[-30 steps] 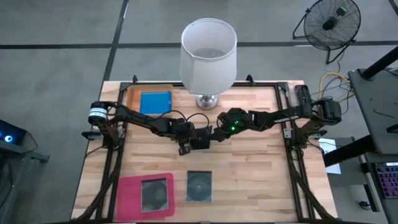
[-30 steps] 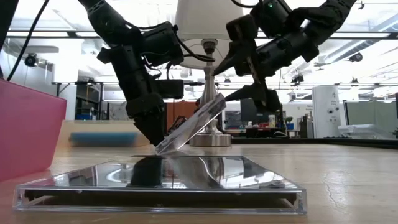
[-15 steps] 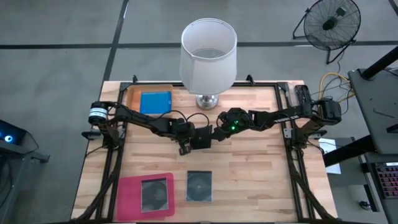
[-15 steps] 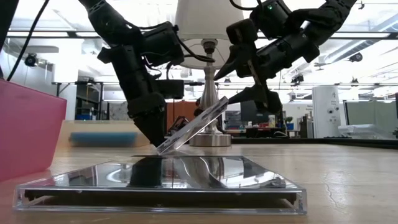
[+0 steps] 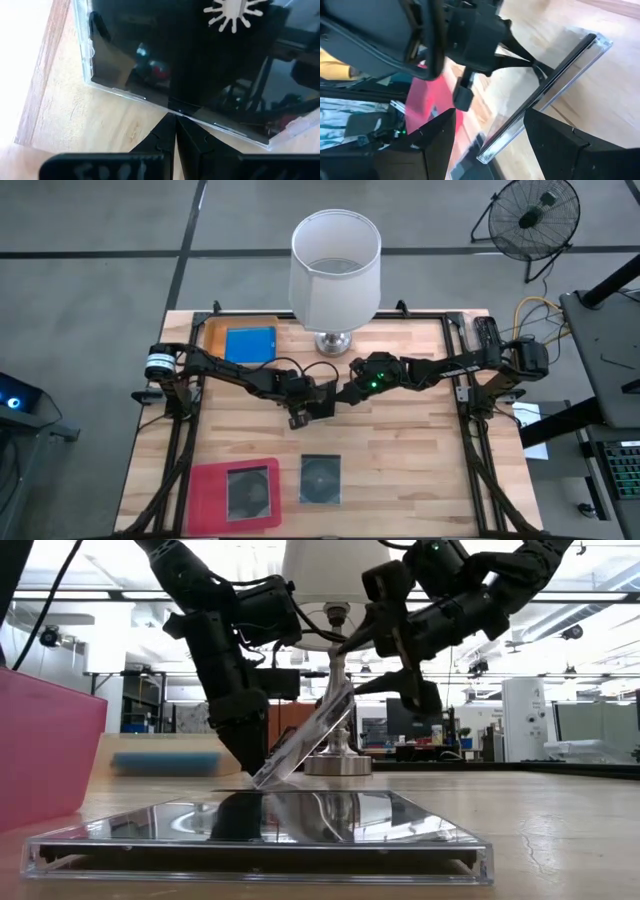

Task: Pick & place jewel cases by type
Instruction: Put the top black cd case into the pink bin

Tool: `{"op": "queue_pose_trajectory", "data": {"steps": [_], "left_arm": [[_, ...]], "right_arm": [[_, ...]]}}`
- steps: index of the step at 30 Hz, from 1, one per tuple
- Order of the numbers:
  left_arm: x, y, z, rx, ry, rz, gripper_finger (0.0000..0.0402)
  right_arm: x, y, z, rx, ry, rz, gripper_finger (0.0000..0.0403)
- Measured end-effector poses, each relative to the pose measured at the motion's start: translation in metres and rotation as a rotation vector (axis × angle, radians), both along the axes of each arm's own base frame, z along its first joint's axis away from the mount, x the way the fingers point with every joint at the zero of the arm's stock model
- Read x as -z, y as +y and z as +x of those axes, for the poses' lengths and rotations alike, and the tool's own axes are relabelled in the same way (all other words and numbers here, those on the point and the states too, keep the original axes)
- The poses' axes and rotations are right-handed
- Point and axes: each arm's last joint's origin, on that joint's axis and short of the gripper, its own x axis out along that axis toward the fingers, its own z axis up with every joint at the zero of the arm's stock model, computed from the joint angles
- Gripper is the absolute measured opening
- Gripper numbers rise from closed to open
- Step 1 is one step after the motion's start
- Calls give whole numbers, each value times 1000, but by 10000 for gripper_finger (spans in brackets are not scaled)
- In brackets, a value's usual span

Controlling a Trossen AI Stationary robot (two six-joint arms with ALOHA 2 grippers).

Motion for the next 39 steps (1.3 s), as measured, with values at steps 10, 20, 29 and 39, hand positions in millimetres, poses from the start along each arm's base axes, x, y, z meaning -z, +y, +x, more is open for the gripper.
{"op": "queue_pose_trajectory", "data": {"steps": [10,20,29,39], "left_arm": [[-5,1,11,-24,-133,2,0],[-12,2,23,-67,-285,-13,0],[-13,2,25,-110,-308,-37,0],[-14,2,25,-134,-309,-48,0]], "right_arm": [[-8,0,4,-5,-75,1,235],[-10,-1,4,13,-101,-12,232],[-10,-3,4,16,-110,-16,230],[-5,-3,8,13,-123,-9,230]]}}
